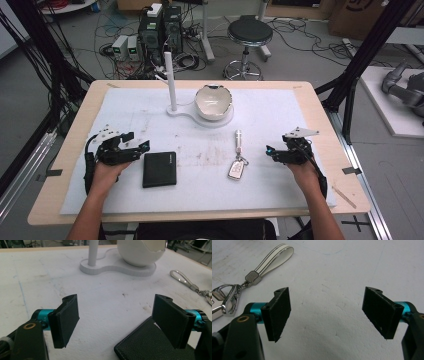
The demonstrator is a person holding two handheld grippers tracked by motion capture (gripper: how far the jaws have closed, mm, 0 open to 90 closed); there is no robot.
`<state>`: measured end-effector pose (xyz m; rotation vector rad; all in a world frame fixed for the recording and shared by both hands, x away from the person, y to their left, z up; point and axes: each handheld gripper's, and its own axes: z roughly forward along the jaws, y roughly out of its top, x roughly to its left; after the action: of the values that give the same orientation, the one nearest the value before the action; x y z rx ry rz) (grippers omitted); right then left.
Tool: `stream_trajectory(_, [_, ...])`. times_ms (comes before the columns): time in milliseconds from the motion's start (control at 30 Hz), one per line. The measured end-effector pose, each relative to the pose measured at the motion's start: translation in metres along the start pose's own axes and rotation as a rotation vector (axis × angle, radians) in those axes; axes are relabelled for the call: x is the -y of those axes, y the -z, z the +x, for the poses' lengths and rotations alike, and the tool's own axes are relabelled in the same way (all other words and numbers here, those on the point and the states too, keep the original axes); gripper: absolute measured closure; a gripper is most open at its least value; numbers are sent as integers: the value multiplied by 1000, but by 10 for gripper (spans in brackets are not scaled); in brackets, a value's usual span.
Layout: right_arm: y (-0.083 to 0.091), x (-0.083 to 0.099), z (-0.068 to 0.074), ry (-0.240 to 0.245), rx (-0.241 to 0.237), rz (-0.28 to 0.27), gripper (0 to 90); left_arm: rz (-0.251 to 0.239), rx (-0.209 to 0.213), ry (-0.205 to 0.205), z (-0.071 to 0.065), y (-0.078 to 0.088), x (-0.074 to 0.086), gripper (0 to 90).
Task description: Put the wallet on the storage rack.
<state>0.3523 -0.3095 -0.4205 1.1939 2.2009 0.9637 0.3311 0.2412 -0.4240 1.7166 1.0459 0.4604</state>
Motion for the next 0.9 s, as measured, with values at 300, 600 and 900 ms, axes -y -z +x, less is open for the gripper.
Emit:
stream_trajectory(300, [7,0,5,16,15,-3,236,122,35,-9,1,-6,8,297])
stream_trajectory(600, [3,0,4,19,9,-9,242,289,126,0,1,-18,18,366])
stream_trajectory(900, [7,-2,7,53,5,-47,246,274,178,33,5,-17,21,493])
